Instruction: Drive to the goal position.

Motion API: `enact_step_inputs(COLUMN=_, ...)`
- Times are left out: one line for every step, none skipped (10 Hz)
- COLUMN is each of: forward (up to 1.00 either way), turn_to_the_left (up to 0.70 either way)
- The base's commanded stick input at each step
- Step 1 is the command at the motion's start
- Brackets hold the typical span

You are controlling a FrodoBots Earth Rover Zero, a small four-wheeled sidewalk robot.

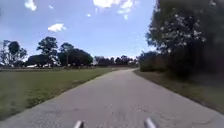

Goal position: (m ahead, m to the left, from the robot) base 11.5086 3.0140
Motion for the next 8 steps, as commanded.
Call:
enact_step_inputs(forward=0.50, turn_to_the_left=0.00)
enact_step_inputs(forward=0.50, turn_to_the_left=0.00)
enact_step_inputs(forward=0.50, turn_to_the_left=0.00)
enact_step_inputs(forward=0.50, turn_to_the_left=0.00)
enact_step_inputs(forward=0.50, turn_to_the_left=0.00)
enact_step_inputs(forward=0.50, turn_to_the_left=0.00)
enact_step_inputs(forward=0.50, turn_to_the_left=0.00)
enact_step_inputs(forward=0.50, turn_to_the_left=0.00)
